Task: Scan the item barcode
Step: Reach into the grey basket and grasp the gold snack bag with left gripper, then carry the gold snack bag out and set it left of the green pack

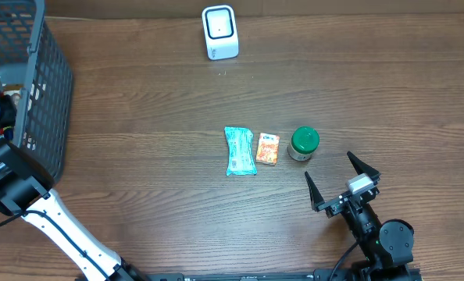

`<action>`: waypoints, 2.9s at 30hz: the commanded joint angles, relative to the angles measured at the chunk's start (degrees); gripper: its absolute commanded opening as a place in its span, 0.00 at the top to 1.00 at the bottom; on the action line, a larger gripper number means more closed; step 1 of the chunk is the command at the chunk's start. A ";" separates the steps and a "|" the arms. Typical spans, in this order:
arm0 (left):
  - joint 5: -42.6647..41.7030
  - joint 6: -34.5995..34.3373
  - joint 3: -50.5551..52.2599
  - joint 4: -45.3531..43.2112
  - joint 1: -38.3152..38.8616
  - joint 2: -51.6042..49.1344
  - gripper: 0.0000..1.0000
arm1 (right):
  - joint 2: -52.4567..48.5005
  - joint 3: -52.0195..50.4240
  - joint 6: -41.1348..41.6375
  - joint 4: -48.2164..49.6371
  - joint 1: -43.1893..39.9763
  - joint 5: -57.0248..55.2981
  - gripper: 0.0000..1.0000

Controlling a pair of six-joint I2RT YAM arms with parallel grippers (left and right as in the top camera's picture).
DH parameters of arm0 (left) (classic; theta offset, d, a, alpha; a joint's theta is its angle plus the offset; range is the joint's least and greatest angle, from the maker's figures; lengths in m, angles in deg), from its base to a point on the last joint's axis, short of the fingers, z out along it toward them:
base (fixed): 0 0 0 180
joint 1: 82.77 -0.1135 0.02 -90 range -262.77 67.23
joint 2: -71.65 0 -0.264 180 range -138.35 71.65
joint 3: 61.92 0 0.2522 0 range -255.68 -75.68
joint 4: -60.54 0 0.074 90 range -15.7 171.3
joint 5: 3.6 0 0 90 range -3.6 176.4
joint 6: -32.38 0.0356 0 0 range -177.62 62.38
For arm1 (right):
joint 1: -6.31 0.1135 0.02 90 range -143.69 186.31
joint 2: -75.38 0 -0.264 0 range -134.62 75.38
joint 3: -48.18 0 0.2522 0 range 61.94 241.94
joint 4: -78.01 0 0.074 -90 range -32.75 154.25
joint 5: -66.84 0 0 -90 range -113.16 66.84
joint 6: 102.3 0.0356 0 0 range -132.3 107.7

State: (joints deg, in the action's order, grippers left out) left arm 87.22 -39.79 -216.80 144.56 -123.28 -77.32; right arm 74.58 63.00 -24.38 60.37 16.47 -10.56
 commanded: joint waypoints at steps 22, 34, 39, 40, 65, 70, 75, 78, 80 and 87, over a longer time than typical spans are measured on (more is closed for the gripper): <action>-0.90 -16.76 0.22 -3.06 0.04 23.08 0.94 | 0.63 -0.61 -0.17 0.33 -0.22 -0.50 0.00; -6.10 -26.45 0.24 2.78 1.81 38.91 0.93 | 0.63 -0.61 -0.17 0.31 -0.22 -0.50 0.00; -6.23 -28.59 0.24 9.68 7.98 41.66 0.94 | 0.63 -0.61 -0.17 0.31 -0.22 -0.50 0.00; -6.05 -28.59 0.22 10.58 9.16 41.83 0.94 | 0.63 -0.61 -0.17 0.31 -0.22 -0.50 0.00; 10.12 -43.10 15.76 21.77 44.04 41.29 0.96 | 0.63 -0.61 -0.17 0.31 -0.20 -0.50 0.00; 10.05 -43.85 30.71 13.11 48.35 41.29 0.96 | 0.63 -0.61 -0.17 0.33 -0.22 -0.50 0.00; 9.22 -44.83 46.80 1.75 51.63 41.29 0.96 | 0.63 -0.61 -0.17 0.31 -0.22 -0.50 0.00; 9.18 -45.38 55.19 -4.68 52.68 41.29 0.96 | 0.63 -0.61 -0.17 0.31 -0.20 -0.50 0.00; 8.66 -45.97 59.30 -8.26 52.76 41.29 0.96 | 0.63 -0.61 -0.17 0.31 -0.20 -0.50 0.00; 5.66 -45.97 68.74 -17.27 52.76 41.29 0.96 | 0.63 -0.61 -0.17 0.31 -0.20 -0.50 0.00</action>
State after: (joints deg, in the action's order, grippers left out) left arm 94.57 -84.71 -151.10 129.13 -70.48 -36.99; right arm 74.65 63.00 -24.38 60.37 16.47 -10.58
